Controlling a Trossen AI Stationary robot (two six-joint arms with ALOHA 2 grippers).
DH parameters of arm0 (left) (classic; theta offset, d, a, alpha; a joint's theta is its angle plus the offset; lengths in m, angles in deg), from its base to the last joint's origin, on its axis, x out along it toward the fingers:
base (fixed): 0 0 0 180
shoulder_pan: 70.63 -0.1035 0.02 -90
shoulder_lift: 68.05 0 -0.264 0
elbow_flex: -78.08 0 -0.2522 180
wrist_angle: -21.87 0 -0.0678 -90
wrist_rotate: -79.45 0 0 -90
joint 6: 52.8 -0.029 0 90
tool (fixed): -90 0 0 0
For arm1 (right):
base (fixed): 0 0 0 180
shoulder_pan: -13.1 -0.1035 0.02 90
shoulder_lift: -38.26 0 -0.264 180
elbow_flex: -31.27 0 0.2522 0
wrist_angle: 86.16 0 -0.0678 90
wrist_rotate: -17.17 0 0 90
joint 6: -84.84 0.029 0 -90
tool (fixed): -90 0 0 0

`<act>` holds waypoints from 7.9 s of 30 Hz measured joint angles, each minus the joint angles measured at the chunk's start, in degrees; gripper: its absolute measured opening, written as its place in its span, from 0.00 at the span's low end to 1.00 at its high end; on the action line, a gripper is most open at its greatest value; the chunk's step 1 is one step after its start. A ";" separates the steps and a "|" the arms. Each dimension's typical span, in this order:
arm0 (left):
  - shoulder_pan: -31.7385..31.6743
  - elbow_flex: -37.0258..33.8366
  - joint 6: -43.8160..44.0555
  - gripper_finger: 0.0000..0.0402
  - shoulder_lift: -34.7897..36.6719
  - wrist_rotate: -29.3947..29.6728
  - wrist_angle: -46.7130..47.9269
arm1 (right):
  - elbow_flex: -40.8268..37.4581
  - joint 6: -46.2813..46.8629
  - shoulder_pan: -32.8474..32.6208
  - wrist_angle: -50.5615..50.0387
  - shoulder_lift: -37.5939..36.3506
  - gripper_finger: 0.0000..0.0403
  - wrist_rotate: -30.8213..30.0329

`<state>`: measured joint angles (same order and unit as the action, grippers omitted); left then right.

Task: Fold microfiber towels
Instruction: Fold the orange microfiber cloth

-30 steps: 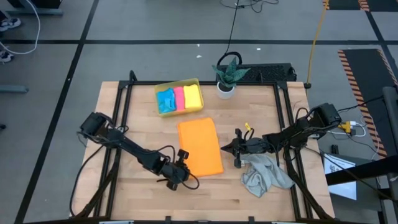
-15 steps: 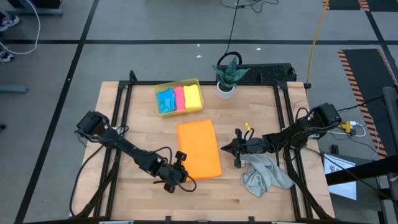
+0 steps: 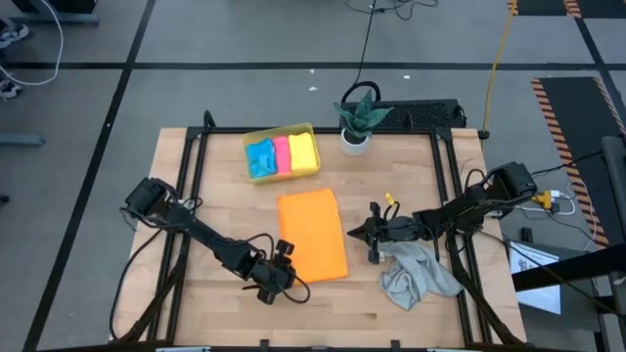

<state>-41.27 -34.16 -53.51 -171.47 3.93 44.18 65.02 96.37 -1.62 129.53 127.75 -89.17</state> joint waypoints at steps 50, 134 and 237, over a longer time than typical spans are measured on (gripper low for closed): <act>-0.45 -0.14 10.98 0.19 4.08 0.44 7.93 | 7.72 1.42 3.24 0.57 9.17 0.00 4.37; -23.70 -3.07 29.11 0.19 2.29 13.72 20.23 | 17.09 -4.93 -0.73 -4.69 19.95 0.00 26.62; 13.41 0.35 24.01 0.02 10.58 8.07 -1.35 | 17.25 -18.17 -15.25 -10.73 2.33 0.01 12.38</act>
<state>-27.86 -33.81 -29.50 -160.89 12.01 42.83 82.27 78.20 -16.88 118.81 130.08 -76.79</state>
